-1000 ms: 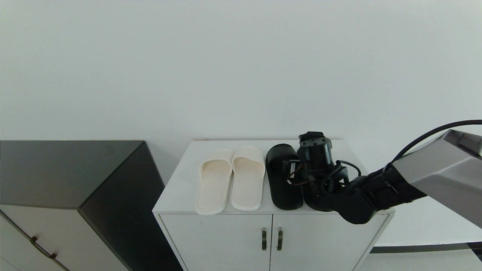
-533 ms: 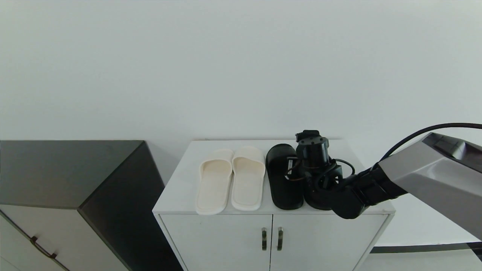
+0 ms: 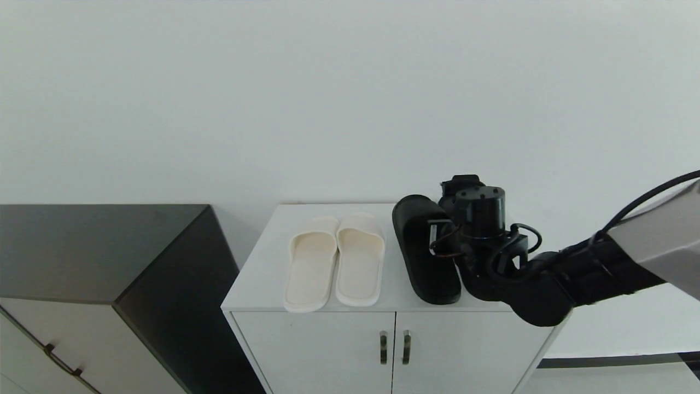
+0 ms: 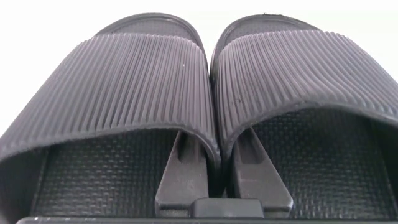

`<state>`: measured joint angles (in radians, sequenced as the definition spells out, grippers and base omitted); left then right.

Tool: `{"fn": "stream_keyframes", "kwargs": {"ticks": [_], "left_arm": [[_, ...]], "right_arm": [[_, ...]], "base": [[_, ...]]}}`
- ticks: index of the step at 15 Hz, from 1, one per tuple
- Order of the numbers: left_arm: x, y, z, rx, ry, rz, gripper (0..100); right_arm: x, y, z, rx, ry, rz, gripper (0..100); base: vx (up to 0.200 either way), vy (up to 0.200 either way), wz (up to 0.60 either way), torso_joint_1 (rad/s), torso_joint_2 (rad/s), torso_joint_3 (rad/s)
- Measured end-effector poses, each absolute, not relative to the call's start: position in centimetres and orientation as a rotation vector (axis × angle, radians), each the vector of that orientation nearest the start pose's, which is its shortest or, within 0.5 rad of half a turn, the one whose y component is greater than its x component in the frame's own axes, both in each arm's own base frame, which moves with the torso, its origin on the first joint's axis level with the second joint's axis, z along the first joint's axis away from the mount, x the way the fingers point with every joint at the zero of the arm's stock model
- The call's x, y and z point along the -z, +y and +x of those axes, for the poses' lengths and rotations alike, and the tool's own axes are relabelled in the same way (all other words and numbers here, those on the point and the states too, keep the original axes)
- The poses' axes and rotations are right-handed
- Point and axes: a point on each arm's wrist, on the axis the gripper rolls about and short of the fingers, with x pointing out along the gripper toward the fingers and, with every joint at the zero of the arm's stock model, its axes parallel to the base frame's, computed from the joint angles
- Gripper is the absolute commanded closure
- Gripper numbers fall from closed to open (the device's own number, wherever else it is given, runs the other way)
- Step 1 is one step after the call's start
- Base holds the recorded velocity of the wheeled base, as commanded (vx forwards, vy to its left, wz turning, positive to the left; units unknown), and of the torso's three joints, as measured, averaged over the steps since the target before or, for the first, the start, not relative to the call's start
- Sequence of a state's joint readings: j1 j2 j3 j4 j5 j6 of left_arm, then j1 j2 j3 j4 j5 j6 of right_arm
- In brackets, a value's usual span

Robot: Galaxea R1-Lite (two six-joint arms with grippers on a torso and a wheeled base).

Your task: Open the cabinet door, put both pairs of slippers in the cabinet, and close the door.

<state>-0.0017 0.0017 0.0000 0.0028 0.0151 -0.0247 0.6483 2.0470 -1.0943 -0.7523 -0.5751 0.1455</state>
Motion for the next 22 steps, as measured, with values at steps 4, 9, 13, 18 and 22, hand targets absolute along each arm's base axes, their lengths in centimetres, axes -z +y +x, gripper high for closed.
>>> {"fn": "stream_keyframes", "kwargs": {"ticks": [4,9,13,18,22], "left_arm": [[-7.5,0.0,-2.3,-0.013,0.005,-0.024,100],[-7.5,0.0,-2.3,-0.013,0.003,-0.026,100],[-7.5,0.0,-2.3,-0.013,0.003,-0.025,100],[-7.5,0.0,-2.3,-0.014,0.003,-0.026,100],[-7.5,0.0,-2.3,-0.013,0.003,-0.025,100]], "right_arm": [[-16.2,21.3,24.9,-0.277,0.226,-0.036,100],[-16.5,19.5,18.3,-0.670,0.317,-0.029,100],[-16.3,18.5,17.9,-0.667,0.327,-0.018,100],[-16.0,17.7,17.1,-0.668,0.336,-0.025,100],[-16.2,17.0,16.3,-0.715,0.329,-0.018,100]], "base": [[0.000,0.000,0.00,0.000,0.00,0.000],[0.000,0.000,0.00,0.000,0.00,0.000],[-0.050,0.000,0.00,0.001,0.00,-0.002],[-0.120,0.000,0.00,0.008,0.00,0.002],[0.000,0.000,0.00,0.000,0.00,0.000]]}}
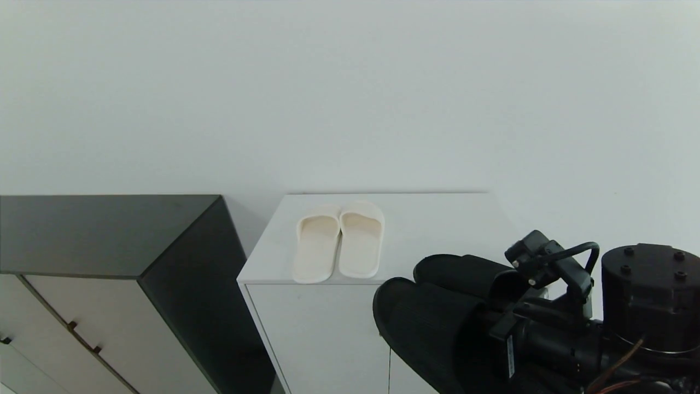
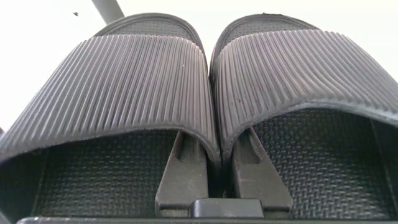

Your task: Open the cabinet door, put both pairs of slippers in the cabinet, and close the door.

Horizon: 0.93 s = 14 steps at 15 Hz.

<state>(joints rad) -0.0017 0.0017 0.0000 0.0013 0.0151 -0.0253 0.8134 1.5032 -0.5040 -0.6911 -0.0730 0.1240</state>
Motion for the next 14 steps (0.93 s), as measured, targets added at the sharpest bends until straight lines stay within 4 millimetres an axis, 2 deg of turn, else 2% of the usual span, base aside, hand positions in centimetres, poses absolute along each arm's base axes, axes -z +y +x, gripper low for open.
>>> {"fn": "stream_keyframes", "kwargs": {"ticks": [4,8,14], "left_arm": [[-7.5,0.0,-2.3,-0.013,0.003,-0.025,100],[-7.5,0.0,-2.3,-0.013,0.003,-0.025,100],[-7.5,0.0,-2.3,-0.013,0.003,-0.024,100]], "right_arm": [[-16.0,16.7,15.3,-0.832,0.347,-0.013,100],[-15.5,16.5,14.7,-0.865,0.366,-0.020,100],[-15.0,16.6,14.1,-0.911,0.343,-0.027,100]], "base": [[0.000,0.000,0.00,0.000,0.00,0.000],[0.000,0.000,0.00,0.000,0.00,0.000],[0.000,0.000,0.00,-0.160,0.37,0.203]]}}
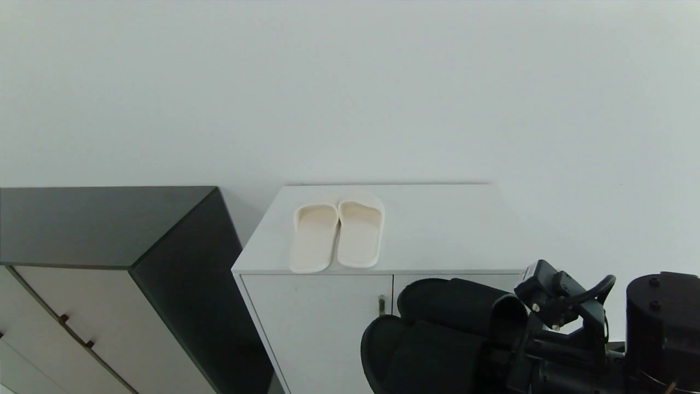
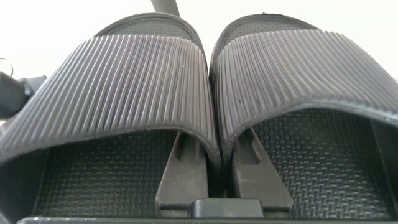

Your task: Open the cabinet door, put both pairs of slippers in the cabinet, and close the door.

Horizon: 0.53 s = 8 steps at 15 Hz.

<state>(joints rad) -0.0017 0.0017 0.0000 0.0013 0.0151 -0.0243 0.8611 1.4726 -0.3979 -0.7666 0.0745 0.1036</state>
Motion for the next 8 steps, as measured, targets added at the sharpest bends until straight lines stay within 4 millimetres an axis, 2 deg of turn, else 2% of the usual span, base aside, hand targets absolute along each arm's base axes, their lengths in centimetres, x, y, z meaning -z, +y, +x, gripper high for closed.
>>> {"fn": "stream_keyframes", "kwargs": {"ticks": [8], "left_arm": [[-7.53,0.04,-2.27,-0.014,0.003,-0.023,100]], "right_arm": [[-14.44,16.55,13.88,-0.930,0.361,-0.046,100]], "base": [[0.000,0.000,0.00,-0.223,0.54,0.315]]}}
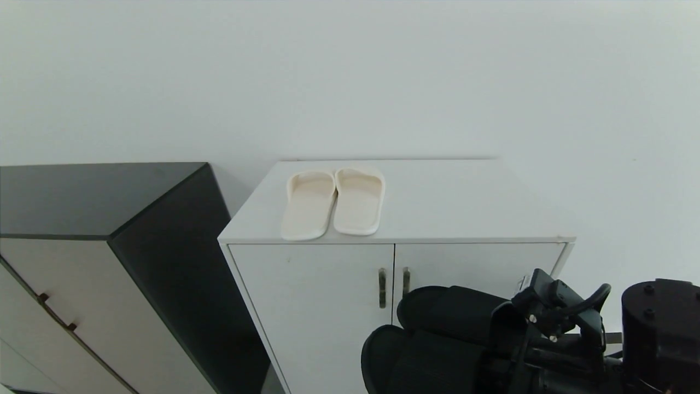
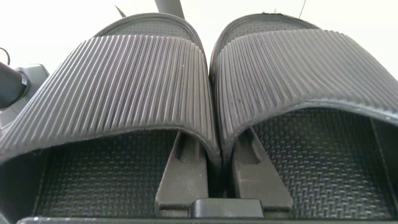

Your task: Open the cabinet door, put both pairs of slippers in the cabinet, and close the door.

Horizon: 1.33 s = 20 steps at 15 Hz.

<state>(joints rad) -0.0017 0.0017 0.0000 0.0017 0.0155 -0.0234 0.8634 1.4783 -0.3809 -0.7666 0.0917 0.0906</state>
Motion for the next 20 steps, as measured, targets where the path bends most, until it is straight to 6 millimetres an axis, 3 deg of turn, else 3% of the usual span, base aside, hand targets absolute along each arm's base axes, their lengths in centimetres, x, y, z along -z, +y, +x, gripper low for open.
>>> {"fn": "stream_keyframes", "kwargs": {"ticks": [4,5,20], "left_arm": [[-7.6,0.1,-2.3,-0.020,0.002,-0.016,100],[-7.6,0.1,-2.3,-0.022,0.001,-0.019,0],[-7.5,0.0,-2.3,0.013,0.006,-0.005,0]], "right_arm": [[-14.2,16.4,13.7,-0.938,0.365,-0.064,100],[-14.1,16.4,13.7,-0.939,0.367,-0.065,100],[-13.3,16.5,13.5,-0.949,0.397,-0.093,100]], "base": [[0.000,0.000,0.00,-0.194,0.52,0.312],[0.000,0.000,0.00,-0.178,0.50,0.310],[0.000,0.000,0.00,-0.115,0.47,0.343]]}}
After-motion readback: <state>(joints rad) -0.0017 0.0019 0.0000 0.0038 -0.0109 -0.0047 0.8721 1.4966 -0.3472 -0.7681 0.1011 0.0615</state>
